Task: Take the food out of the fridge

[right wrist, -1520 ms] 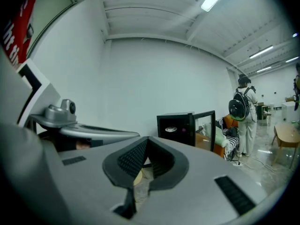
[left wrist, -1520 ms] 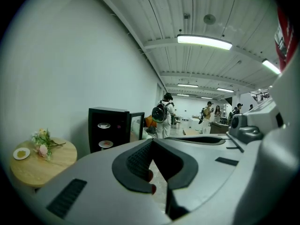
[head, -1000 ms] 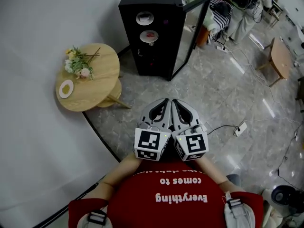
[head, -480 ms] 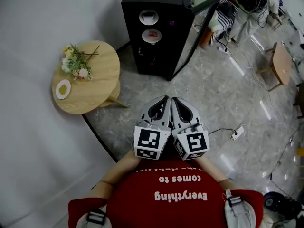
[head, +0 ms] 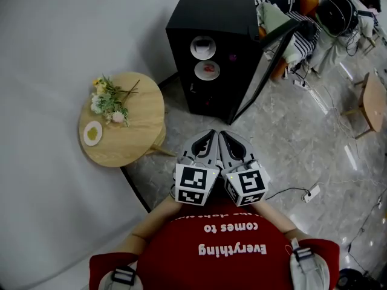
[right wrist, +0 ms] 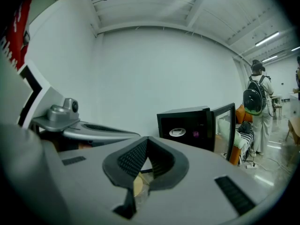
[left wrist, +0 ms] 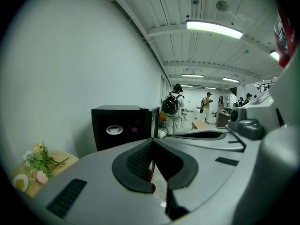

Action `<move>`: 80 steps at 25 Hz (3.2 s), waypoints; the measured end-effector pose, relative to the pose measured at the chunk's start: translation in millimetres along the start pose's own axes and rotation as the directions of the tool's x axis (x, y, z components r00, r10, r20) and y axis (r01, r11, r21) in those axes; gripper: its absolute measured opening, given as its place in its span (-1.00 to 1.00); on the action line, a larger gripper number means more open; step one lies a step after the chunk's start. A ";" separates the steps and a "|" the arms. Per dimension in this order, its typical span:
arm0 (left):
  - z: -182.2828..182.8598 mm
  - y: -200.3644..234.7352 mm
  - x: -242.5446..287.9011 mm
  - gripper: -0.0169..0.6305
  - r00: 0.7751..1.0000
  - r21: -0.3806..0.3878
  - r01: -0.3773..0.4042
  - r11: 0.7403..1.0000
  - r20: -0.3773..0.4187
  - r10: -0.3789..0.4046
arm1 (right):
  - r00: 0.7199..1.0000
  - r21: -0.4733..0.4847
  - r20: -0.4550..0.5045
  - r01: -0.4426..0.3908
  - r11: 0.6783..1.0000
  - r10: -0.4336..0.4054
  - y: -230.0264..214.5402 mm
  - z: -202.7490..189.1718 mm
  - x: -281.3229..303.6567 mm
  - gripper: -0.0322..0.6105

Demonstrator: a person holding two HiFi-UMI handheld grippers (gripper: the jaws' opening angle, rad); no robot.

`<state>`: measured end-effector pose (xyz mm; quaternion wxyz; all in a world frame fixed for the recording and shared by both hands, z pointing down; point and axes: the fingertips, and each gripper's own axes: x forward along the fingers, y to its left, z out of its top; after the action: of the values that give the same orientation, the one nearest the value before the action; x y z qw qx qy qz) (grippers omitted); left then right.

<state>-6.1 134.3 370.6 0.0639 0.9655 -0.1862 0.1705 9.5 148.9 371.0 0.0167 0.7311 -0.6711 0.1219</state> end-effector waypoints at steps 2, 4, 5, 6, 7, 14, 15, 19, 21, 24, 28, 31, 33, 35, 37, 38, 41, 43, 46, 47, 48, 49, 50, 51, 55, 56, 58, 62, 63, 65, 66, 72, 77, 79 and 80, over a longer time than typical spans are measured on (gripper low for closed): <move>6.0 4.2 18.6 -0.93 1.000 0.024 -0.006 1.000 -0.017 0.006 | 1.000 -0.009 -0.008 -0.018 1.000 0.018 -14.6 3.2 12.5 -0.87; 10.5 12.4 38.8 -0.93 0.999 0.045 -0.023 0.999 -0.029 0.024 | 0.999 -0.014 -0.009 -0.033 0.999 0.033 -29.0 7.4 28.8 -0.87; 11.8 17.5 48.9 -0.93 0.999 0.050 -0.034 0.998 -0.036 0.036 | 0.999 -0.016 -0.009 -0.040 0.999 0.040 -35.5 9.4 37.8 -0.87; 12.8 22.6 58.1 -0.93 0.998 0.051 -0.045 0.998 -0.042 0.047 | 0.999 -0.017 -0.008 -0.049 0.999 0.048 -41.2 11.5 46.6 -0.87; 14.0 27.2 66.0 -0.93 0.997 0.049 -0.055 0.997 -0.047 0.057 | 0.998 -0.016 -0.008 -0.059 0.998 0.059 -46.1 13.5 54.3 -0.87; 18.7 56.9 101.9 -0.93 0.992 0.014 -0.113 0.993 -0.060 0.114 | 0.990 -0.006 -0.039 -0.136 0.991 0.135 -66.0 14.5 99.2 -0.87; 17.8 61.1 105.4 -0.93 0.992 0.010 -0.111 0.994 -0.062 0.111 | 0.990 0.001 -0.042 -0.134 0.991 0.134 -67.0 13.3 104.4 -0.87; 13.3 72.7 124.2 -0.93 0.993 0.006 -0.083 0.997 -0.083 0.083 | 0.991 0.023 -0.059 -0.115 0.993 0.116 -77.1 6.7 123.0 -0.87; 14.8 77.8 135.8 -0.93 0.994 0.008 -0.060 0.998 -0.088 0.060 | 0.993 0.031 -0.063 -0.098 0.995 0.100 -84.7 6.7 132.8 -0.87; 19.3 84.7 153.3 -0.93 0.995 0.011 -0.004 1.000 -0.100 0.005 | 0.996 0.047 -0.069 -0.052 0.998 0.055 -97.3 8.7 147.0 -0.87; 31.5 98.1 174.6 -0.93 0.992 0.050 0.068 0.996 -0.109 -0.063 | 0.996 0.065 -0.091 0.009 0.998 -0.004 -111.2 16.4 168.7 -0.87; 34.4 111.0 191.1 -0.93 0.988 0.077 0.098 0.992 -0.123 -0.088 | 0.993 0.059 -0.116 0.031 0.998 -0.024 -117.5 16.8 185.6 -0.87; 34.2 116.6 200.4 -0.93 0.986 0.080 0.115 0.990 -0.132 -0.104 | 0.989 0.065 -0.143 0.051 0.997 -0.041 -123.9 11.2 195.5 -0.86; 33.4 121.5 209.0 -0.93 0.983 0.075 0.129 0.989 -0.140 -0.117 | 0.982 0.071 -0.177 0.080 0.994 -0.066 -133.5 3.4 205.3 -0.86; 31.1 126.7 216.1 -0.93 0.980 0.074 0.139 0.987 -0.151 -0.127 | 0.973 0.069 -0.212 0.111 0.991 -0.094 -144.3 -4.5 215.2 -0.86; 29.8 129.6 218.7 -0.93 0.979 0.076 0.145 0.987 -0.157 -0.131 | 0.970 0.066 -0.218 0.124 0.990 -0.107 -149.7 -5.8 220.9 -0.86; 27.6 139.8 223.1 -0.93 0.976 0.081 0.152 0.985 -0.172 -0.136 | 0.962 0.052 -0.231 0.159 0.986 -0.143 -167.4 -7.6 237.8 -0.83; 25.8 146.3 224.4 -0.93 0.974 0.076 0.150 0.986 -0.180 -0.135 | 0.951 0.042 -0.251 0.197 0.980 -0.180 -182.4 -9.4 247.9 -0.71; 22.9 154.1 225.9 -0.93 0.972 0.065 0.148 0.987 -0.192 -0.133 | 0.926 0.018 -0.286 0.263 0.965 -0.247 -207.6 -13.2 261.4 -0.58; 22.7 156.1 226.6 -0.93 0.972 0.064 0.147 0.987 -0.195 -0.132 | 0.918 0.016 -0.295 0.281 0.960 -0.264 -215.4 -14.4 265.9 -0.55; 22.6 157.7 227.2 -0.93 0.972 0.067 0.147 0.987 -0.197 -0.131 | 0.912 0.018 -0.305 0.294 0.956 -0.275 -222.2 -16.2 270.5 -0.49; 22.4 158.8 227.7 -0.93 0.971 0.073 0.146 0.987 -0.199 -0.129 | 0.905 0.019 -0.317 0.304 0.953 -0.282 -228.3 -19.0 275.1 -0.37; 21.6 159.5 228.0 -0.93 0.971 0.081 0.145 0.986 -0.202 -0.126 | 0.898 0.018 -0.331 0.313 0.950 -0.290 -234.3 -22.8 279.3 -0.30; 20.2 159.8 228.1 -0.93 0.971 0.089 0.145 0.985 -0.205 -0.124 | 0.890 0.015 -0.344 0.325 0.945 -0.301 -240.5 -26.8 283.0 -0.25; 13.3 161.6 226.4 -0.93 0.966 0.095 0.149 0.984 -0.226 -0.124 | 0.862 0.013 -0.373 0.376 0.926 -0.345 -260.3 -38.0 294.5 -0.20; 12.1 162.2 225.7 -0.93 0.965 0.093 0.148 0.985 -0.230 -0.123 | 0.856 0.008 -0.378 0.384 0.923 -0.353 -264.3 -40.0 296.6 -0.20; 10.1 164.2 224.4 -0.93 0.964 0.088 0.145 0.986 -0.237 -0.120 | 0.845 -0.006 -0.387 0.397 0.918 -0.368 -271.3 -44.4 300.2 -0.20; 4.4 171.1 223.1 -0.93 0.962 0.069 0.132 0.989 -0.250 -0.111 | 0.822 -0.009 -0.419 0.422 0.907 -0.387 -281.7 -55.9 309.6 -0.20; 2.7 172.2 222.6 -0.93 0.962 0.065 0.126 0.990 -0.252 -0.106 | 0.816 -0.006 -0.430 0.425 0.905 -0.386 -283.3 -59.5 312.0 -0.19; 1.1 174.5 221.6 -0.93 0.962 0.068 0.116 0.991 -0.257 -0.095 | 0.807 -0.005 -0.445 0.431 0.902 -0.388 -287.3 -64.7 317.8 -0.19; 1.2 175.2 221.2 -0.93 0.961 0.073 0.115 0.991 -0.260 -0.092 | 0.803 -0.007 -0.448 0.437 0.899 -0.394 -290.1 -66.1 320.5 -0.19; -3.8 174.1 217.6 -0.93 0.955 0.079 0.125 0.989 -0.280 -0.098 | 0.779 0.018 -0.459 0.489 0.872 -0.427 -302.9 -72.4 328.8 -0.19; -6.3 176.4 216.4 -0.93 0.953 0.080 0.124 0.989 -0.286 -0.096 | 0.751 0.008 -0.484 0.517 0.856 -0.450 -307.6 -78.6 327.5 -0.20; -4.9 179.2 216.4 -0.93 0.954 0.071 0.117 0.991 -0.286 -0.092 | 0.752 0.005 -0.482 0.515 0.857 -0.449 -306.1 -76.3 326.7 -0.21; -4.1 180.7 216.3 -0.93 0.954 0.068 0.112 0.991 -0.285 -0.088 | 0.754 0.006 -0.481 0.513 0.858 -0.447 -305.1 -75.6 326.3 -0.25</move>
<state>112.5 -104.7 461.6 0.0579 0.9414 -0.1189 0.3104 321.0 -125.6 552.3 0.1564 0.8274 -0.4265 0.3302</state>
